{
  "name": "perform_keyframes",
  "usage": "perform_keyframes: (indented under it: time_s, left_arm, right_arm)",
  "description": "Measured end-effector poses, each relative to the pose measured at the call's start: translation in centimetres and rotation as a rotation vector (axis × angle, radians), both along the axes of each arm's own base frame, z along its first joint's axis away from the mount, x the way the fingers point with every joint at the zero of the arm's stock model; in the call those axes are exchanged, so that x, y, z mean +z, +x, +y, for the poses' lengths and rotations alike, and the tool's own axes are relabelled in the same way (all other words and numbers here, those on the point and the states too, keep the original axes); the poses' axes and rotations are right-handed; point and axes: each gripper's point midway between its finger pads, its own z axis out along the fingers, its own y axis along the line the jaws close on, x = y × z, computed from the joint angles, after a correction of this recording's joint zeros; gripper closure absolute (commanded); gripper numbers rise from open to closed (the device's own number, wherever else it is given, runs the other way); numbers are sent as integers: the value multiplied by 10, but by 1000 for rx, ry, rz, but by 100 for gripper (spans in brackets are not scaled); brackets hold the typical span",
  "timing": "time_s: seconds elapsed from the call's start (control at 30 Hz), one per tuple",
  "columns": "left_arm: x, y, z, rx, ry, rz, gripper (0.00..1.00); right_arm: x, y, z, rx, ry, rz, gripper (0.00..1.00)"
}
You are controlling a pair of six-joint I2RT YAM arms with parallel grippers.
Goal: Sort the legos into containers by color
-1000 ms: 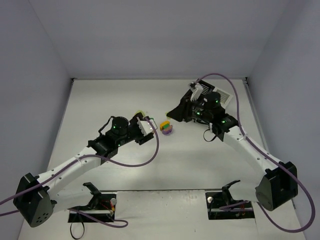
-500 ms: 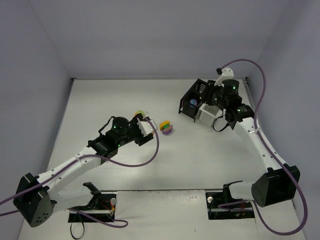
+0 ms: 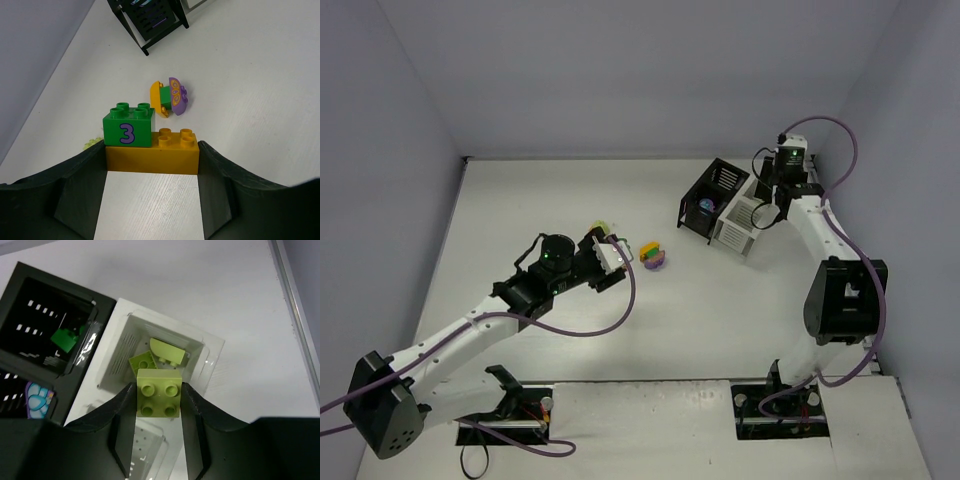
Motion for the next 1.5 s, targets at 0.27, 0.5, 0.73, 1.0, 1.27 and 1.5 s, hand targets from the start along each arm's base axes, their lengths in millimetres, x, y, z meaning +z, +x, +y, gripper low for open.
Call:
perform_keyframes:
  time_s: [0.27,0.5,0.73,1.0,1.27,1.5]
  left_arm:
    - [0,-1,-1,-8,-2,1,79]
    - [0,-3,-3,-22,-5,3,79]
    - [12,-7,-3,-45,-19,-32,79]
    - [15,-10,-4,-65,-25,-42,79]
    - [16,-12,-6,-81,-29,-42,79]
    - [17,-14,-6,-89,-33,-43,79]
  right_arm:
    - [-9,15,-3,10,25,13,49]
    - [2,21,6,59,68,-15,45]
    - [35,-26,84,327,338,-90,36]
    - [103,-123,234,834,622,-198,19]
    - [106,-174,297,1028,721,-140,19]
    - [94,-194,329,1099,735,-90,21]
